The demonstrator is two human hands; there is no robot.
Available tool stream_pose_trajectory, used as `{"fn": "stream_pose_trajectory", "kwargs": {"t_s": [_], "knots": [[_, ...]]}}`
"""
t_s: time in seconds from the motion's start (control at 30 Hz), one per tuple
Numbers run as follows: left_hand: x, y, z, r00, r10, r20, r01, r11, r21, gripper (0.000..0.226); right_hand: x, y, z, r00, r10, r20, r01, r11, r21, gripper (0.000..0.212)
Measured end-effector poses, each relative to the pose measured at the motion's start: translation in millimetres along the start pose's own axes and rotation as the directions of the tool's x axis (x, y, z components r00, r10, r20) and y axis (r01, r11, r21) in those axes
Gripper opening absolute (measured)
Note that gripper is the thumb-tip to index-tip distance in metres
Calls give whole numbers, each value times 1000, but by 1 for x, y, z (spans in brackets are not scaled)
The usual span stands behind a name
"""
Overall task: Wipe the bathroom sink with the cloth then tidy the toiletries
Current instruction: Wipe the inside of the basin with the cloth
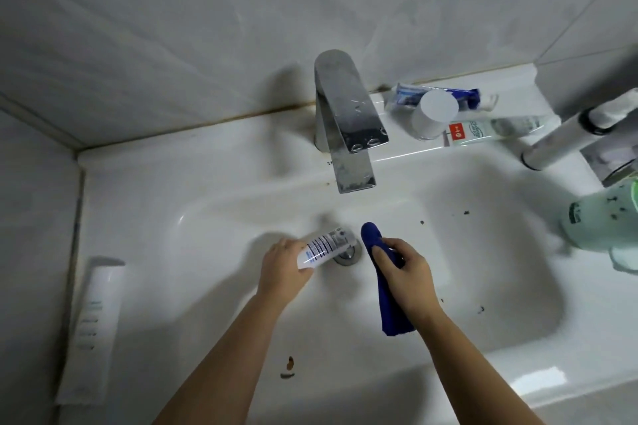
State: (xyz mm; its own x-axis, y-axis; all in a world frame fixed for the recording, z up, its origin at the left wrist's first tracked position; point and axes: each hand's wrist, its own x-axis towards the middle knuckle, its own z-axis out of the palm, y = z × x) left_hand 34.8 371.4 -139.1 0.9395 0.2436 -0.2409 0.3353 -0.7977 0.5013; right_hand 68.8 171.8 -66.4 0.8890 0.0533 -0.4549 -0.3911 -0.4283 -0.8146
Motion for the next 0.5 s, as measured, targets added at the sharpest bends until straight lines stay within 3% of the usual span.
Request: {"fn": "stream_pose_trajectory", "kwargs": {"t_s": [0.2,0.5], "knots": [[-41,-11,-40,973,-41,-226,19,995,-101,40,-14,-21,14,996,-72,45,69,994,81,11],[-80,-20,-151,812,-193,-550,68,969,-239,37,-21,-78,70,946,-223,237,209,974,83,13]]}}
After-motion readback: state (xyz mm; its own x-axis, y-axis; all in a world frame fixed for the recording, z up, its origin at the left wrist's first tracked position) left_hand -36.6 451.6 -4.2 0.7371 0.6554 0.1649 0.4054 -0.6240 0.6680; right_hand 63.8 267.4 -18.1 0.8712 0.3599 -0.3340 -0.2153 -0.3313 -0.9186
